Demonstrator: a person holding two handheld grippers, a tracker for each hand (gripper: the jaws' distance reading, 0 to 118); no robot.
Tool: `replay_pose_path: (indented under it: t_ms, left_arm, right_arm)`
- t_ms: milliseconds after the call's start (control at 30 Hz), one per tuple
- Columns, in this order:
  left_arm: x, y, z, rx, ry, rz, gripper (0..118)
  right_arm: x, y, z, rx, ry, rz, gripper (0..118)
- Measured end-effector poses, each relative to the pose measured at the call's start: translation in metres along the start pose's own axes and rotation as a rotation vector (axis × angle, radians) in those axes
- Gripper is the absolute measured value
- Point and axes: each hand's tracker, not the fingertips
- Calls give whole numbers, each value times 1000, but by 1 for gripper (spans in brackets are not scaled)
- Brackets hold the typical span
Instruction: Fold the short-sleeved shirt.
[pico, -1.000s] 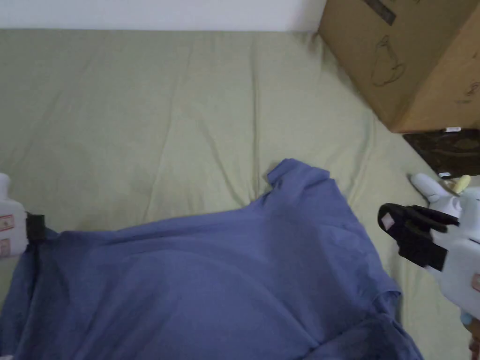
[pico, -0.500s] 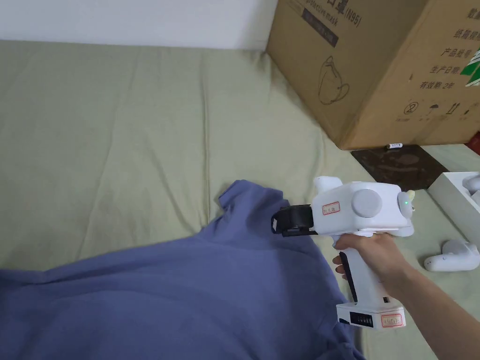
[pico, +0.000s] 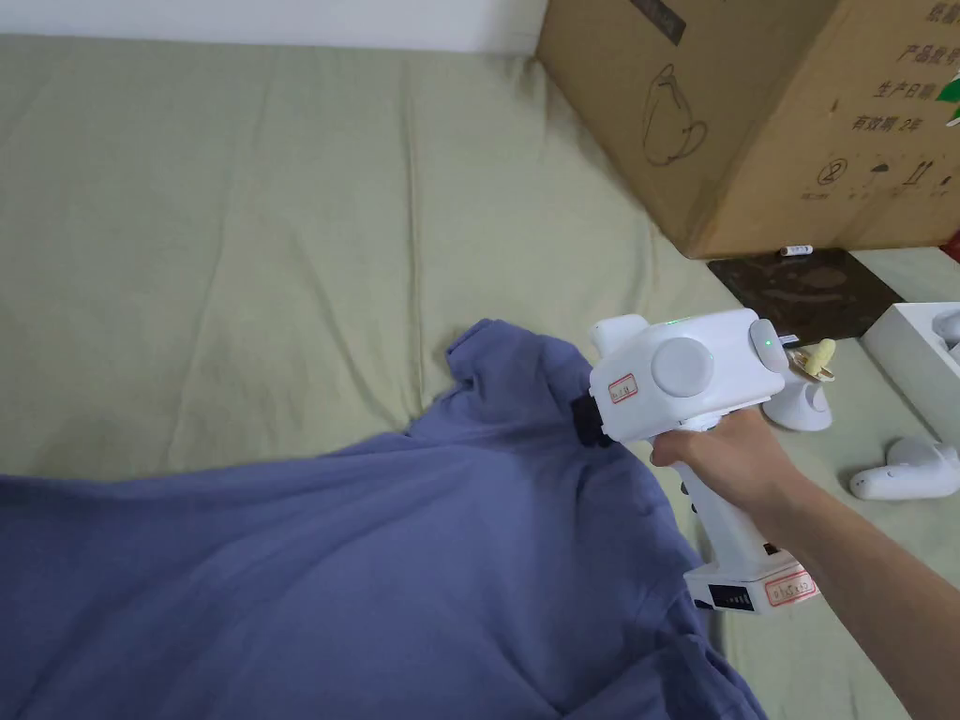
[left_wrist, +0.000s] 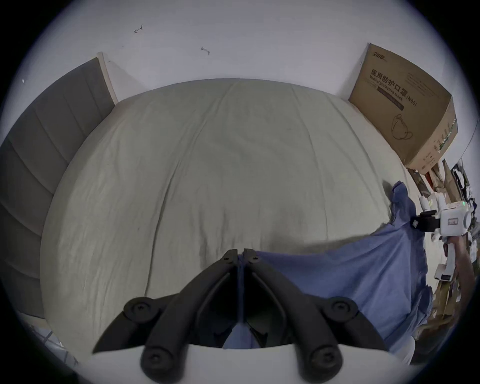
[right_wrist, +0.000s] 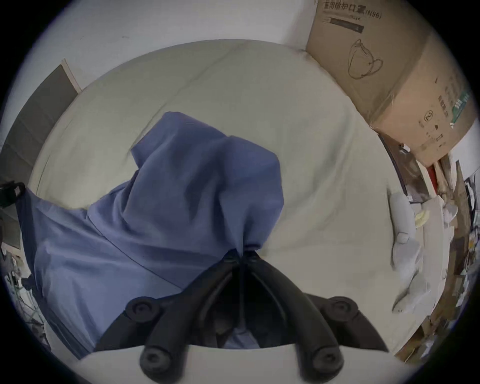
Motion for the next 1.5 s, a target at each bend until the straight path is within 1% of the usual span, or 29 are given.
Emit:
replay_pose_path:
  t_ms: [33,133,167,267,400,500,667,700,800,933,1000,1100,1167,1300,1333,1367,1400,1433,1467,1500]
  left_arm:
    - [0,3,1,5,1,-2,2]
    - [-2,12,12,26,18,-16,2]
    - [-3,13,21,42,14,-17,2]
    - [-6,10,53,89,12,-23,2]
    - [-6,-2,96,158,43,-78,2]
    - [-1,-27,121,167,80,-141,2]
    - [-7,-86,147,134,66,-115,2]
    - [-8,-99,150,118,63,-105,2]
    - [-12,-135,155,64,65,-84,2]
    - [-17,-179,158,-18,43,-49,2]
    - [-18,-199,157,-69,52,-55,2]
    - [-18,-219,146,-126,57,-46,2]
    - [-18,-228,135,-166,65,-52,2]
    - [-18,-239,117,-226,66,-46,2]
    - [-20,-239,114,-221,66,-46,9]
    - [-21,-240,113,-210,62,-42,29]
    - [-24,-240,114,-188,54,-23,68]
    - [-26,-238,118,-132,35,-8,118]
    - [-29,-237,123,-113,36,-9,113]
    - [-33,-237,126,-105,39,-7,108]
  right_arm:
    - [0,0,4,20,-7,-2,0]
    - [4,3,24,83,45,-41,0]
    - [-2,-2,39,131,35,-25,0]
    - [-4,-11,78,206,59,-16,0]
    - [-9,-36,132,294,66,2,0]
    - [-10,-65,165,347,84,8,0]
    - [-14,-137,201,373,111,-4,0]
    - [-12,-150,201,376,123,-12,0]
    - [-18,-196,206,365,120,-18,0]
    - [-20,-245,207,332,150,-80,0]
    - [-18,-266,201,313,150,-87,0]
    - [-20,-286,188,257,167,-103,0]
    - [-22,-294,178,227,150,-96,0]
    - [-21,-300,161,194,146,-114,0]
    - [-21,-300,158,189,142,-115,2]
    - [-22,-301,156,186,142,-112,14]
    - [-23,-302,156,190,144,-110,47]
    - [-24,-302,158,200,140,-110,106]
    - [-26,-302,163,227,132,-109,117]
    - [-28,-304,169,249,126,-102,116]
